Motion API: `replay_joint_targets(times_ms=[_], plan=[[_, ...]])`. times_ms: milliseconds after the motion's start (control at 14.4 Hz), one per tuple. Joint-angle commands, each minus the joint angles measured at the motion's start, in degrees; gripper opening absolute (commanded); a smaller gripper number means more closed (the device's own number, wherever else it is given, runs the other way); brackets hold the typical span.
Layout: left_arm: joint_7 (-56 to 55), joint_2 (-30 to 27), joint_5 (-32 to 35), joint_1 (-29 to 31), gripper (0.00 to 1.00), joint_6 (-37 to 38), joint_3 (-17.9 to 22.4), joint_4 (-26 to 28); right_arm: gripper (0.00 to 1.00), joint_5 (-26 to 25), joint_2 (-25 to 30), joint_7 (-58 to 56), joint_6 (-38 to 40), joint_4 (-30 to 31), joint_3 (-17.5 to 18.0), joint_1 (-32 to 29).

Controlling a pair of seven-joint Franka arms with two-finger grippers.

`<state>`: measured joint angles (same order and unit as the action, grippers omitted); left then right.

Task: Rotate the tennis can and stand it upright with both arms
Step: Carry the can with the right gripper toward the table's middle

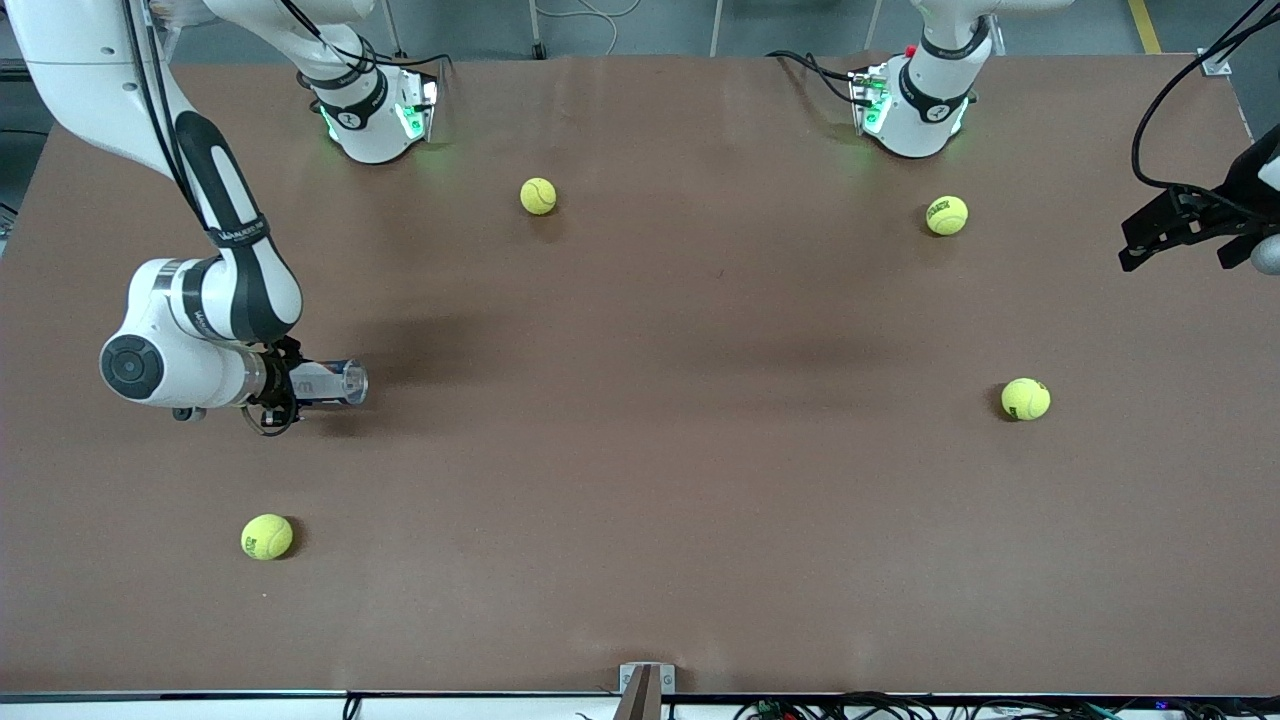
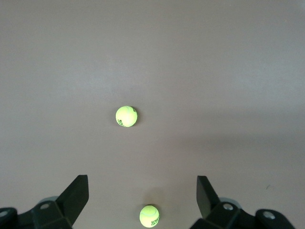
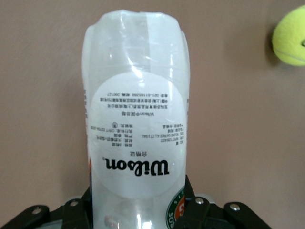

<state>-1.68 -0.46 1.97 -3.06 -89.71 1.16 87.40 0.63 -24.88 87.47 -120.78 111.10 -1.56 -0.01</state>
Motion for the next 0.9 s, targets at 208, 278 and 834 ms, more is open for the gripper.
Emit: replay_joint_targets(times_ms=[208,278,834], plan=[[0.9,0.2,-0.7,0.2,1.0,0.4,0.1,-0.8,0.66,5.9,2.7,3.1,8.1,-5.1,0.9,5.4],[0.9,0.3,-0.7,0.2,1.0,0.4,0.1,-0.8,0.66,5.9,3.2,5.7,8.1,-5.5,0.9,8.3],[0.9,0.3,-0.7,0.2,1.0,0.4,0.1,-0.7,0.66,5.9,-0.1,23.7,6.3,-17.0,0.8,26.6]])
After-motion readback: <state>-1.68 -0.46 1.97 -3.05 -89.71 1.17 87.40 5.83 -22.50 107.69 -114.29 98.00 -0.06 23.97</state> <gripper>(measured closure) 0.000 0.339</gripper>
